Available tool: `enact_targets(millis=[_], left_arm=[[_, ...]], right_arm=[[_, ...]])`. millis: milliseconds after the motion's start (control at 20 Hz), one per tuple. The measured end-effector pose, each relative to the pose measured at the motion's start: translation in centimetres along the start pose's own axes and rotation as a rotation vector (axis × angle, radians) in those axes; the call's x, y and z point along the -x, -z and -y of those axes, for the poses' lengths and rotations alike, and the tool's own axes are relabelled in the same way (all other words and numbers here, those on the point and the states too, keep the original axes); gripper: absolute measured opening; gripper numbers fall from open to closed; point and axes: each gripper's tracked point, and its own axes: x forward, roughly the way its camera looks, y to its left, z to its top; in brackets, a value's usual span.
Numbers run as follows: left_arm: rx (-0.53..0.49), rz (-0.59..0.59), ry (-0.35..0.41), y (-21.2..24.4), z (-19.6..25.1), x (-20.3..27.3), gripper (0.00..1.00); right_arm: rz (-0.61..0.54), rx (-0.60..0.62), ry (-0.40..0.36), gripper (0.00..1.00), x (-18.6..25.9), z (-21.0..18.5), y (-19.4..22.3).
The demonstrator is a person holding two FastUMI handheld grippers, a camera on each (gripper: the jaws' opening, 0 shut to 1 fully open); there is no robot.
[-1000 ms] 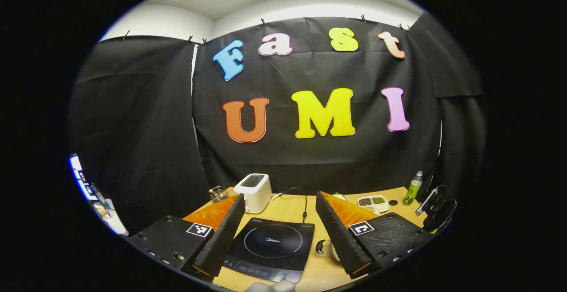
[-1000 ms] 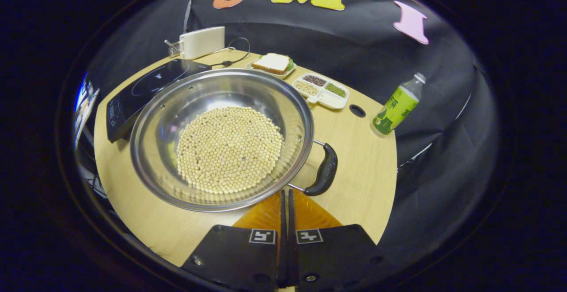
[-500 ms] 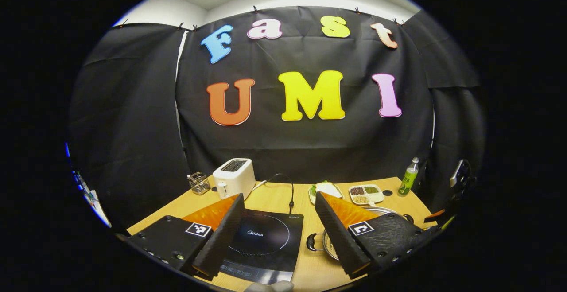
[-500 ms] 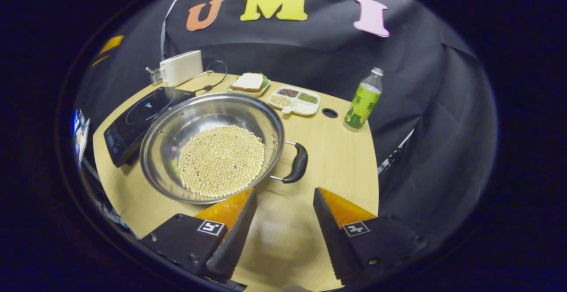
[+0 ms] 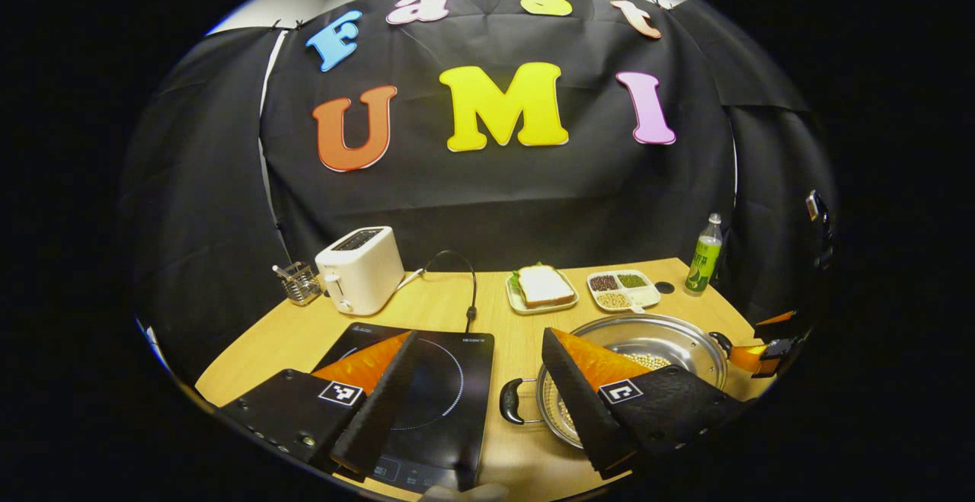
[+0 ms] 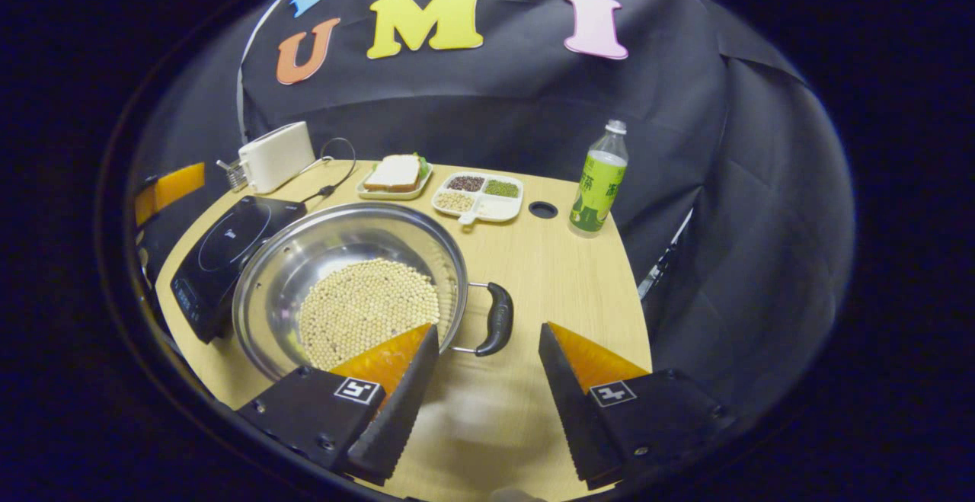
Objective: First push the handle of the pot to place it horizontally, then grasp the pot with both hands and set it on the induction cooktop.
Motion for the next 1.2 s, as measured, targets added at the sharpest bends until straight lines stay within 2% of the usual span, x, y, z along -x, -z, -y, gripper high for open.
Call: enact_targets(millis=[400, 800, 850, 900, 1200], left_arm=[[0.001, -0.109, 0.039, 5.3, 2.9, -4.4, 0.97], [0.023, -0.205, 0.037, 9.5, 3.3, -5.8, 0.97], [0.024, -0.219, 0.042, 9.9, 3.5, -5.9, 0.97], [0.015, -0.233, 0.038, 10.4, 3.5, -6.0, 0.97], [0.017, -0.277, 0.042, 12.0, 4.1, -6.3, 0.96]], right_arm=[[0.002, -0.052, 0.02, 0.85, -3.2, 0.1, -0.2], [-0.016, -0.08, 0.024, 0.86, -5.4, -0.2, 0.4], [-0.022, -0.081, 0.022, 0.89, -5.5, -0.3, 0.6], [-0.027, -0.082, 0.024, 0.85, -5.7, -0.3, 0.7], [-0.055, -0.094, -0.003, 0.83, -6.5, -1.1, 1.4]])
